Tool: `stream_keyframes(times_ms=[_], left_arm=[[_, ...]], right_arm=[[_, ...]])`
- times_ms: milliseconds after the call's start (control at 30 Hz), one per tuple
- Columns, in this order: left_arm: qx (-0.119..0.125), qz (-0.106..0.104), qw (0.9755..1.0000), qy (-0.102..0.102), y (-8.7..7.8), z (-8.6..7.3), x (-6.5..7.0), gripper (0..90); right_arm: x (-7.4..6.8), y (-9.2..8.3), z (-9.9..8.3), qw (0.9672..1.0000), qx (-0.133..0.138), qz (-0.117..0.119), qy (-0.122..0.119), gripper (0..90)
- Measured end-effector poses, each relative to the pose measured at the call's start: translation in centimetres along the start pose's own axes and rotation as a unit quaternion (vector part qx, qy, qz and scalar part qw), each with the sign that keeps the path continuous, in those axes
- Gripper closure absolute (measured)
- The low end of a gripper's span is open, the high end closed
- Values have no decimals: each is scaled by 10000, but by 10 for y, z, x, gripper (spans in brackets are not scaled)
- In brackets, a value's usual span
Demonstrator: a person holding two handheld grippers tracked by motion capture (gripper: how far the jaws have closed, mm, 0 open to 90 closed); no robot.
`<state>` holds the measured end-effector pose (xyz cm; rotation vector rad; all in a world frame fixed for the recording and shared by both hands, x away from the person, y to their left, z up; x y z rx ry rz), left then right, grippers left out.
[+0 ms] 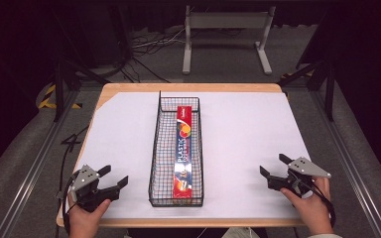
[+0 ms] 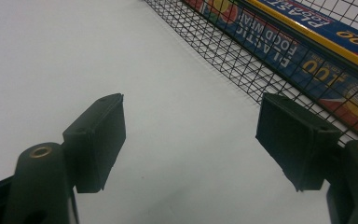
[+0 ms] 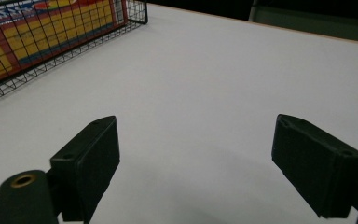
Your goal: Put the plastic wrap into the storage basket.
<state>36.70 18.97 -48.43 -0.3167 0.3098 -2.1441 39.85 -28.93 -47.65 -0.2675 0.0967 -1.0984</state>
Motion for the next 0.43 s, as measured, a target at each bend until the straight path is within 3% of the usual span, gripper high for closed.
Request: stream_keyframes(times_ms=[433], left_arm=[[-2, -1, 10000, -38, 1, -1, -1, 244]], right_arm=[[2, 0, -4, 10000, 9, -73, -30, 158]])
Point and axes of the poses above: each handheld gripper's, and its own axes: y roughly forward along the jaws, z roughly out of its top, x roughly to its right, the point moved 10 cm from there along y, roughly forward along the jaws, and after that the axes turned 9 degrees about x, right-handed, at the moved point
